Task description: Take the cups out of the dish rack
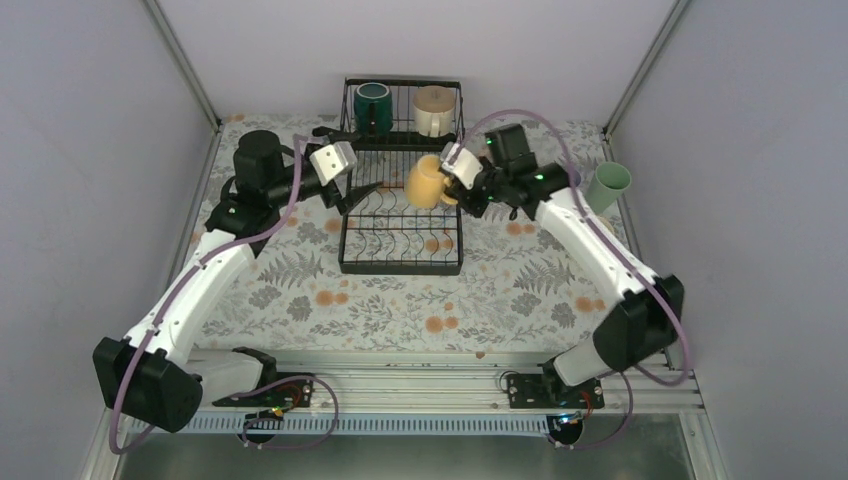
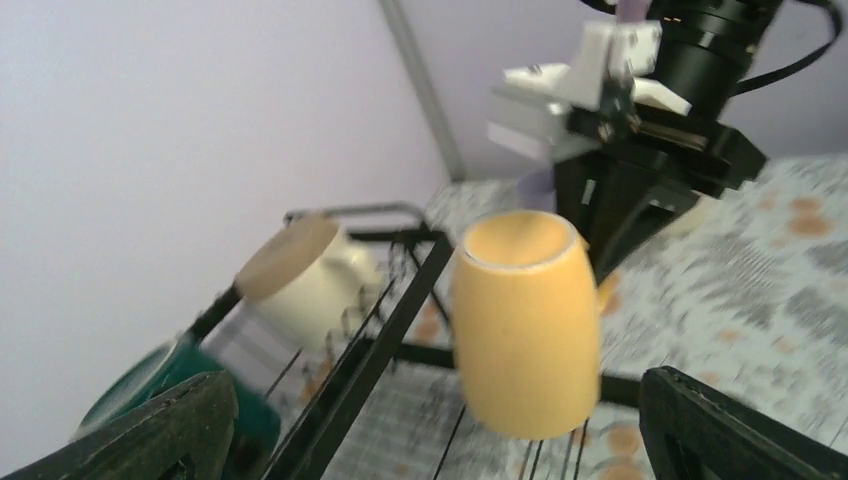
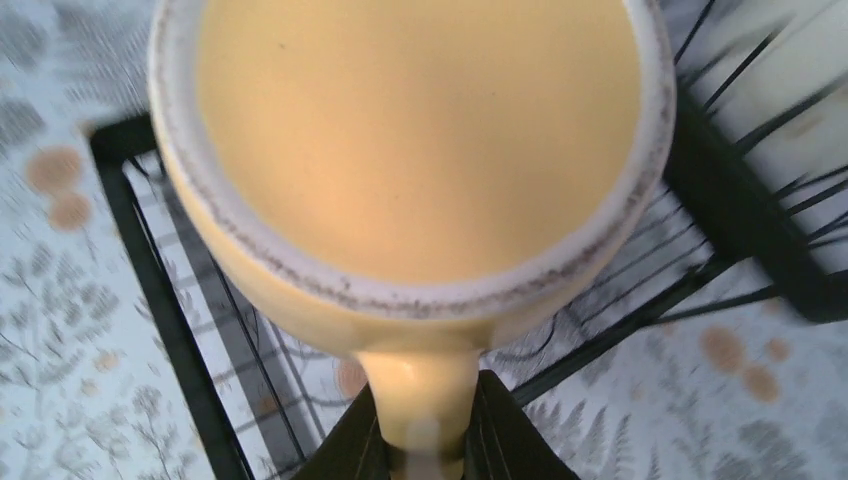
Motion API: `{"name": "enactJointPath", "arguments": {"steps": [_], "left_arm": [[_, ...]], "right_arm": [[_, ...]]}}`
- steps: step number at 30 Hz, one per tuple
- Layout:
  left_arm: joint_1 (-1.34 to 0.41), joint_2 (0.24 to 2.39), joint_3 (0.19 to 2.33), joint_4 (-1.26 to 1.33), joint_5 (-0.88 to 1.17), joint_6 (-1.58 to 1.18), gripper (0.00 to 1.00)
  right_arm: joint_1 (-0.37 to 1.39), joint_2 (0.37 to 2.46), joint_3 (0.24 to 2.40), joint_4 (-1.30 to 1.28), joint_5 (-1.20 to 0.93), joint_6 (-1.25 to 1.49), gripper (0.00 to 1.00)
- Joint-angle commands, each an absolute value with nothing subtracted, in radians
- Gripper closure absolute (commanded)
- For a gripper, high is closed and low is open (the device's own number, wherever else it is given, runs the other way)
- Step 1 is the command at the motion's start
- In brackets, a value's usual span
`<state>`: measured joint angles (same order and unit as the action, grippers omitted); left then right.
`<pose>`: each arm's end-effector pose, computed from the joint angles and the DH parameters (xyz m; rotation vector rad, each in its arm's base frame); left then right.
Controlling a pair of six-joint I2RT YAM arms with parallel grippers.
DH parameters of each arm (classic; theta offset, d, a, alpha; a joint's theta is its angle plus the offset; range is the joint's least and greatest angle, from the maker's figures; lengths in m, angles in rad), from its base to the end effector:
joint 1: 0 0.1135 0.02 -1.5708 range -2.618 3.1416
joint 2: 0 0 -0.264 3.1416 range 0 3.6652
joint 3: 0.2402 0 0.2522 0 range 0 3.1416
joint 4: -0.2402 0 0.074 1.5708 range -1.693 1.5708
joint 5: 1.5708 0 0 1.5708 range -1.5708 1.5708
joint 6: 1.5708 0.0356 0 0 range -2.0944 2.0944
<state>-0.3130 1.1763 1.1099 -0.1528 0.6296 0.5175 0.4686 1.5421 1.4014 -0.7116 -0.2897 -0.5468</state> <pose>0.2478 -0.1022 0.3785 1.0973 1.3833 -0.4136 0.2939 0.1602 0.3211 -1.2796 2.0301 0.3141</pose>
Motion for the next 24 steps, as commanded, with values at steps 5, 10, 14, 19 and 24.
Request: {"name": "enactJointPath", "arguments": {"steps": [5,10,14,19,24], "left_arm": [[-0.303,1.272,1.184,0.129,0.999,0.296,0.00],[-0.301,1.310,1.262,0.142,0.986,0.299,0.00],[-0.288,1.348,1.315,0.159,0.999,0.282,0.00],[-0.251,1.422,1.382,0.213,1.045,0.222,0.00],[-0.187,1.463,1.398,0.285,1.071,0.156,0.00]], "right_arm": [[0.389,1.408,1.638,-0.663,-0.583,-0.463,0.96],[0.367,1.492,1.798,-0.658,-0.629,-0.439,0.96],[0.346,1.614,2.003,-0.699,-0.738,-0.400,0.96],[0.334,1.766,2.234,-0.706,-0.849,-0.323,0.96],[0.332,1.791,2.274,-0.681,-0.885,-0.301,0.96]]}}
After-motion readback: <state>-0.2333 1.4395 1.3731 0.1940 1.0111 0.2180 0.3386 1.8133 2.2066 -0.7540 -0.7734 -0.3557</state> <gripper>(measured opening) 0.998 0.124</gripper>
